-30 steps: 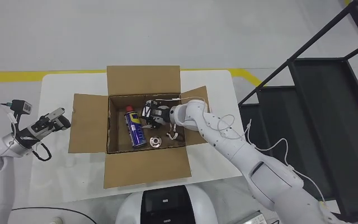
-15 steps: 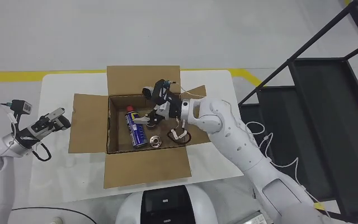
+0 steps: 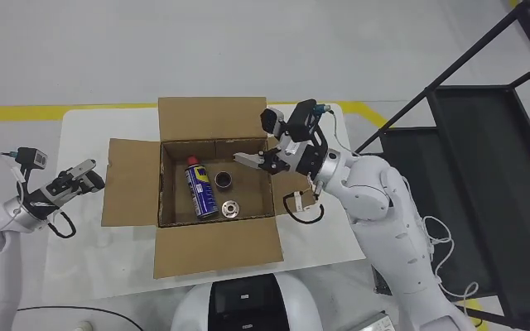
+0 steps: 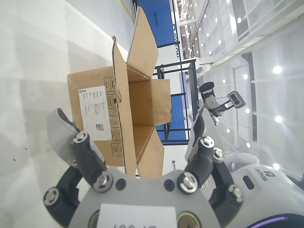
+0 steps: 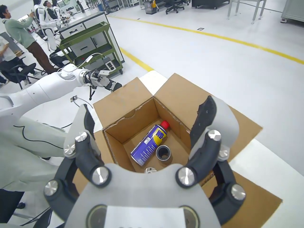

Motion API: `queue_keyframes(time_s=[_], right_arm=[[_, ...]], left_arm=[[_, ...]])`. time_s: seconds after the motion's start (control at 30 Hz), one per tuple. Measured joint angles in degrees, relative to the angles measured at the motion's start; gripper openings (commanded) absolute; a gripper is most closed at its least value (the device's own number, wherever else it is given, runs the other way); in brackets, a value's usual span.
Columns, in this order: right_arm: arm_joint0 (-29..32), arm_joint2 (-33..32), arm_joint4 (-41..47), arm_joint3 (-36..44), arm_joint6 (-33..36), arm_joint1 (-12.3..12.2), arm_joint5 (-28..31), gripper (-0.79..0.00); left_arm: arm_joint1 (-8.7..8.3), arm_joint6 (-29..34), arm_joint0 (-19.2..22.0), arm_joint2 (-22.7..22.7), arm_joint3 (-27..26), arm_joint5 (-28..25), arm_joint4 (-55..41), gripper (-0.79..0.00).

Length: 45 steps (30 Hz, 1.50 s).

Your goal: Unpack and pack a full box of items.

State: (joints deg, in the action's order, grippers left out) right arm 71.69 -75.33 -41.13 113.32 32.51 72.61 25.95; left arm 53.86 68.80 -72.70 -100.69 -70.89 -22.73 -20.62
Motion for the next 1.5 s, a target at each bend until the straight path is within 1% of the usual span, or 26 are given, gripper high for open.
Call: queue_keyframes(time_s=[0.57, 0.7, 0.83, 0.93, 1.03, 1.17, 1.33, 1.4, 1.5], right_arm=[[0.2, -0.1, -0.1, 0.0, -0.1, 0.0, -0.2, 0.0], [0.2, -0.5, 3.6, -2.1, 0.8, -0.1, -2.2, 0.0], [0.2, -5.0, 9.4, -4.4, 6.3, -0.9, -2.4, 0.0], [1.9, -10.8, 16.3, -4.6, 12.7, -1.8, -6.2, 0.0], [4.0, -16.3, 21.5, -3.9, 17.5, -2.6, -9.0, 0.0], [7.7, -22.4, 24.3, -3.2, 20.1, -3.4, -12.3, 0.0], [13.3, -25.6, 25.4, -2.8, 27.7, -4.3, -14.1, 0.0], [15.7, -25.9, 26.9, -2.2, 31.3, -4.6, -14.2, 0.0], [18.6, -26.4, 29.9, -0.4, 34.5, -4.9, -14.5, 0.0]], left_arm=[[-0.01, -0.1, -0.1, 0.0, 0.1, 0.1, 0.1, 0.0], [0.12, -2.0, -1.0, 1.4, -0.5, 1.4, 1.1, 0.0], [0.34, -1.0, 0.4, 4.3, 0.1, 0.5, 1.5, 0.0], [0.58, 0.7, 2.1, 6.4, 0.2, -0.5, -0.4, 0.0], [0.77, 2.9, 3.3, 7.7, -0.4, -1.4, -3.8, 0.0], [0.88, 6.0, 4.4, 8.8, -1.9, -2.2, -7.9, 0.0], [1.15, 9.8, 5.8, 11.3, -4.1, -2.1, -11.7, 0.0], [1.35, 10.7, 6.8, 12.9, -4.1, -2.0, -12.2, 0.0], [1.73, 11.0, 8.6, 15.7, -3.7, -1.8, -12.1, 0.0]])
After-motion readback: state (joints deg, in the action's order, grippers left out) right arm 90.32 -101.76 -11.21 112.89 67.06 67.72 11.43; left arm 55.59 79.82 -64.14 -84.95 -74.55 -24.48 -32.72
